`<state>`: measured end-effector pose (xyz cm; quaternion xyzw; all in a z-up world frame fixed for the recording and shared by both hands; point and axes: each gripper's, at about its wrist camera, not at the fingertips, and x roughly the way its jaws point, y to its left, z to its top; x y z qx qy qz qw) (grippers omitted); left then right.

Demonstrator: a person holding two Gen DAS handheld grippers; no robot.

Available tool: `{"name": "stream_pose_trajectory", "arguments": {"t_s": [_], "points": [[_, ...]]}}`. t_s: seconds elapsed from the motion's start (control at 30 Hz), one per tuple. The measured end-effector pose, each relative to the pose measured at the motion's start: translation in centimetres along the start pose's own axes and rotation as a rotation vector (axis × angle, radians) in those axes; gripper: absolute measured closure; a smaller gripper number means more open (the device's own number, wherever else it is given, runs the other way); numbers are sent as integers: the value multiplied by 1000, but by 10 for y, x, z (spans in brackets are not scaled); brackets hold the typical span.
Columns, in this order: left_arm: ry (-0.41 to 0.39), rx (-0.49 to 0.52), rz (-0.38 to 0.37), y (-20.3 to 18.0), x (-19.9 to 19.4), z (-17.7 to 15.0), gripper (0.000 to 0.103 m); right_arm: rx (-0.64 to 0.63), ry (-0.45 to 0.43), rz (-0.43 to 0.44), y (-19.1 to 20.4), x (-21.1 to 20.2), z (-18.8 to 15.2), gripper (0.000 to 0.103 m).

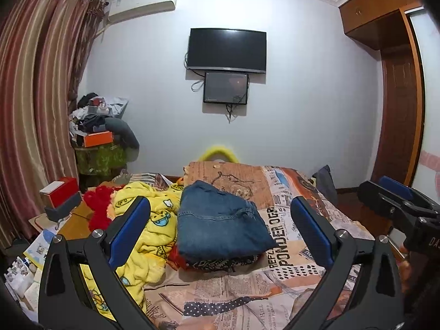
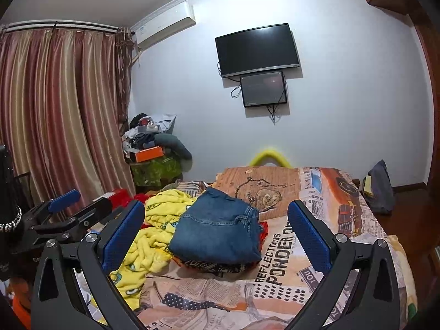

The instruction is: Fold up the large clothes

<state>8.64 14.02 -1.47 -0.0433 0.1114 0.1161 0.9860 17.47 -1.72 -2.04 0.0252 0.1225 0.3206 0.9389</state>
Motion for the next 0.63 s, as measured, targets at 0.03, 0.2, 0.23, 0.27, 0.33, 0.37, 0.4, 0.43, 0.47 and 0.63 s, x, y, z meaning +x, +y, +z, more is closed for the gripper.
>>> {"name": "stream_pose_trajectory", "arguments": {"t_s": [0.03, 0.2, 0.23, 0.27, 0.33, 0.37, 0.4, 0.43, 0.47, 0.63], "points": [[-2, -1, 3, 0, 0, 0, 1, 2, 0, 0, 0, 0, 0, 0], [0, 4, 0, -1, 0, -1, 1, 6, -3, -5, -2, 0, 0, 0], [3, 2, -3, -1, 1, -1, 1, 6, -3, -5, -2, 0, 0, 0], [7, 1, -9, -1, 1, -2, 1, 6, -3, -6, -2, 0, 0, 0], [7, -2, -11, -1, 2, -2, 1, 10, -2, -10, -3, 1, 0, 0], [6, -3, -10, -2, 2, -2, 1, 12, -2, -10, -3, 1, -1, 0], [7, -2, -11, -1, 2, -2, 1, 15, 0, -11, -4, 1, 0, 0], [8, -1, -14, -1, 2, -2, 1, 17, 1, -11, -4, 2, 0, 0], [8, -1, -16, -2, 2, -2, 1, 19, 1, -12, -4, 1, -1, 0], [12, 0, -26, -2, 2, -3, 1, 27, 5, -15, -6, 2, -2, 0]]}}
